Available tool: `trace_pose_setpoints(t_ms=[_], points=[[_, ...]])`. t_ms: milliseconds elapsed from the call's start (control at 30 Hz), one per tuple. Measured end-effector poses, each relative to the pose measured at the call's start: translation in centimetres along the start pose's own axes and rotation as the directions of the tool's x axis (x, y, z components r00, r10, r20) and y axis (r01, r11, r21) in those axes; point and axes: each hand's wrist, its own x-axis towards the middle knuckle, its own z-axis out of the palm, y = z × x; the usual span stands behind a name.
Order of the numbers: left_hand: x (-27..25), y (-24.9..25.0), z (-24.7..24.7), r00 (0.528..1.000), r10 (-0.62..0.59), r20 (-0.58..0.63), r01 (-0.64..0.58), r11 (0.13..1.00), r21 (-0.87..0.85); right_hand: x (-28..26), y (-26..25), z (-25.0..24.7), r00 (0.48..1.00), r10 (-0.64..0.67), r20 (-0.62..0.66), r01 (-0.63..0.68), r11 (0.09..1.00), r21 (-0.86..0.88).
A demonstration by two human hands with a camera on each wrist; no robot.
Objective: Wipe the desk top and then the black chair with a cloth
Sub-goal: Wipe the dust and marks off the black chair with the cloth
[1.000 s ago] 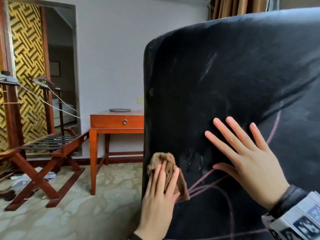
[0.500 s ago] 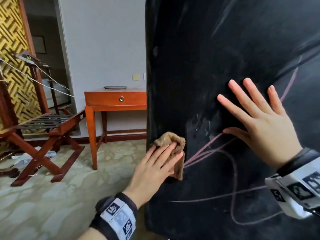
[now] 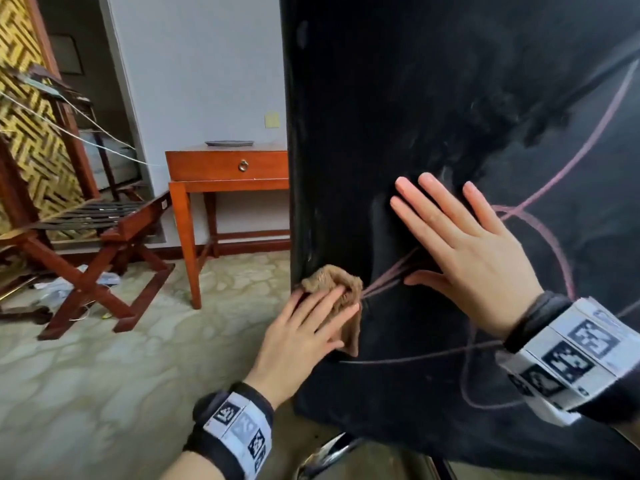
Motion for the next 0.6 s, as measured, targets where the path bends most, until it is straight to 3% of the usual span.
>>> trace_pose_setpoints(t_ms=[67, 167, 267, 333, 433, 533, 600], points=[[2.4, -1.3, -0.8, 0.988, -0.132, -0.078, 0.129, 0.991, -0.042, -0.1, 0.2, 0.0, 1.000, 0.008, 0.002, -0.008, 1.000, -0.005], [0.7, 1.1, 0.6, 0.964, -0.262, -0.047, 0.255, 0.959, -0.125, -0.3, 0.0, 0.1, 1.000, 0.006, -0.006, -0.006, 1.000, -0.009], [-5.5, 6.0, 2.9, 0.971, -0.184, 0.152, 0.201, 0.973, -0.110, -0.5, -0.1, 0.3, 1.000, 0.012, -0.027, -0.012, 1.000, -0.019], [-7.7, 6.8, 3.3, 0.972, -0.104, 0.211, 0.129, 0.986, -0.109, -0.6, -0.2, 0.4, 1.000, 0.017, -0.022, -0.018, 1.000, -0.026], [-6.2, 3.7, 3.1, 0.993, 0.034, 0.117, -0.023, 0.996, -0.091, -0.8, -0.2, 0.5, 0.999, 0.034, -0.015, -0.034, 0.999, -0.026], [-3.0, 0.1, 2.6, 0.991, -0.135, -0.018, 0.134, 0.990, -0.053, -0.7, -0.3, 0.6, 0.999, 0.032, -0.018, -0.032, 0.999, -0.030], [-3.5, 0.9, 3.2, 0.977, -0.213, 0.000, 0.212, 0.974, -0.076, -0.6, -0.4, 0.8, 1.000, 0.024, -0.020, -0.025, 0.999, -0.027]])
